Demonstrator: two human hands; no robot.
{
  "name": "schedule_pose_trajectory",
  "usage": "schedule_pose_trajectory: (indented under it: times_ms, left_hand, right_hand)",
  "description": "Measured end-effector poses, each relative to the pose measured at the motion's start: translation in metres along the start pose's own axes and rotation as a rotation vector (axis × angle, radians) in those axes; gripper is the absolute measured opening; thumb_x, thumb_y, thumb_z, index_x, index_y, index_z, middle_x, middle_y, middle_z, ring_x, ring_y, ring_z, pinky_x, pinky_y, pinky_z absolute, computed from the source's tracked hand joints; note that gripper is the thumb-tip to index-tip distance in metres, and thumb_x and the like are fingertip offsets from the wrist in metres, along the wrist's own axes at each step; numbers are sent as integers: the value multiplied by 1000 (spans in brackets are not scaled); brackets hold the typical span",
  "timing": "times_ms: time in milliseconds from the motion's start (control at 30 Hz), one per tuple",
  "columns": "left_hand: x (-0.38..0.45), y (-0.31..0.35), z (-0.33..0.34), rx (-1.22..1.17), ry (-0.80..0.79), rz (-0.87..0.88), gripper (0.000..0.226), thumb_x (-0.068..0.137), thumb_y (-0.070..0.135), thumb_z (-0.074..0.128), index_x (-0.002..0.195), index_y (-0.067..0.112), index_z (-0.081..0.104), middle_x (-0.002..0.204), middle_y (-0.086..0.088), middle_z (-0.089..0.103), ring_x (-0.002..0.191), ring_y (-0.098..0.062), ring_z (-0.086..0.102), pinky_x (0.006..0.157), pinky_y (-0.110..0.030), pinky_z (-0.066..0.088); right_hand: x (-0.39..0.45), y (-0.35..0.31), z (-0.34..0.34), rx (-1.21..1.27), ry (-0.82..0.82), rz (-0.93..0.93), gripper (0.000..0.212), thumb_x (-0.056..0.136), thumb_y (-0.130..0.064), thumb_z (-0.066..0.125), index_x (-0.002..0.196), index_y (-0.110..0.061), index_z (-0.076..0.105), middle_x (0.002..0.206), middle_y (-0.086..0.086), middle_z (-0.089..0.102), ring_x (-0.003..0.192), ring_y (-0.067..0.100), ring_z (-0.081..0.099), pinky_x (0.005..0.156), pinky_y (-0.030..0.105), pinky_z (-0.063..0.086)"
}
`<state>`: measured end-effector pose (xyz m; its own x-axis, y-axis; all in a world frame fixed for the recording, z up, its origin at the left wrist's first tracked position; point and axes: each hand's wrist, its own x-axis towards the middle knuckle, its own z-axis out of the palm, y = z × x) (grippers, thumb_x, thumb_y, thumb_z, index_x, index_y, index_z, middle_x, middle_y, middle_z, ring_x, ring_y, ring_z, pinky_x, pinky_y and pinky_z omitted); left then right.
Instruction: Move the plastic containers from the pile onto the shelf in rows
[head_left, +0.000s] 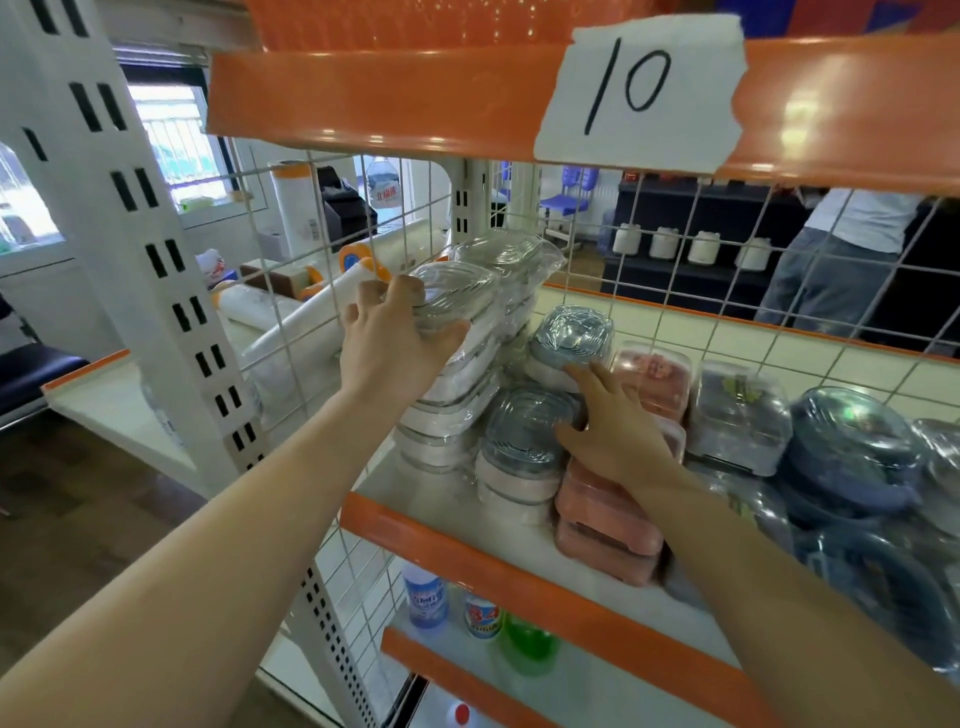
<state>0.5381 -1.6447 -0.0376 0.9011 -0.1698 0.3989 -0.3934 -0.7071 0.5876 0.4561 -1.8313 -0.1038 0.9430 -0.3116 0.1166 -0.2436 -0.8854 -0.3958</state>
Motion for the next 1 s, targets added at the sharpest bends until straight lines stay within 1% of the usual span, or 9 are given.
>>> schedule_pose_trajectory:
  times_ms: [133,267,333,433,533,600,767,933,1000]
  left_hand:
    - [3,-4,4,79,1,10,59,84,52,61,132,21,45,143,-9,34,134,-30,26,106,-41,30]
    - [3,-3,3,178,37,90,64,84,57,58,136,23,45,152,-11,24,143,-31,9,115,-45,12]
    - [-2,0,3,137,63,192,58,86,47,60,136,21,46,149,-10,28,141,-30,17,113,-42,19]
    - [-8,9,6,64,112,399,44,85,24,66,127,12,56,135,-15,43,126,-34,41,96,-43,40]
    - [-10,23,8,32,120,500,37,83,15,65,120,10,60,126,-15,51,116,-36,49,89,-44,44]
    - [-11,36,12,16,59,526,35,87,16,61,121,13,60,127,-11,51,118,-31,48,91,-41,43]
    - [-22,62,42,82,-260,567,30,93,24,50,121,18,56,124,1,55,112,-22,53,86,-35,45]
    - [-44,90,83,95,-531,636,8,91,22,53,85,18,55,94,0,58,84,-17,53,73,-30,43]
    - [-56,105,94,57,-558,663,5,91,24,56,89,20,59,91,4,56,85,-16,52,72,-27,38]
  right_hand:
    - [0,1,1,5,3,6,72,90,-31,57,150,-26,18,159,5,8,144,33,14,113,44,23]
    - [0,2,1,72,56,-7,68,87,-25,60,147,-22,29,156,8,20,141,31,23,112,43,28]
    - [-1,1,0,111,114,-7,61,87,-21,60,143,-18,36,148,9,34,134,28,34,104,38,34]
    - [-4,6,-2,139,162,61,55,88,-18,57,141,-19,40,142,10,41,129,28,38,100,38,36]
    - [-9,18,-5,147,179,106,55,87,-18,55,139,-21,41,141,10,44,126,30,43,100,42,41]
    - [-16,27,-10,145,208,121,52,85,-17,56,136,-21,44,135,8,48,121,30,48,95,41,45]
    - [-46,59,-21,179,270,186,40,86,-22,61,125,-21,52,114,2,61,105,23,58,87,42,51]
    - [-98,103,-42,169,297,348,50,87,-19,59,135,-20,46,128,7,52,116,26,51,94,37,45]
    - [-121,123,-49,175,310,413,47,89,-20,58,135,-19,46,131,5,52,112,26,54,88,34,47]
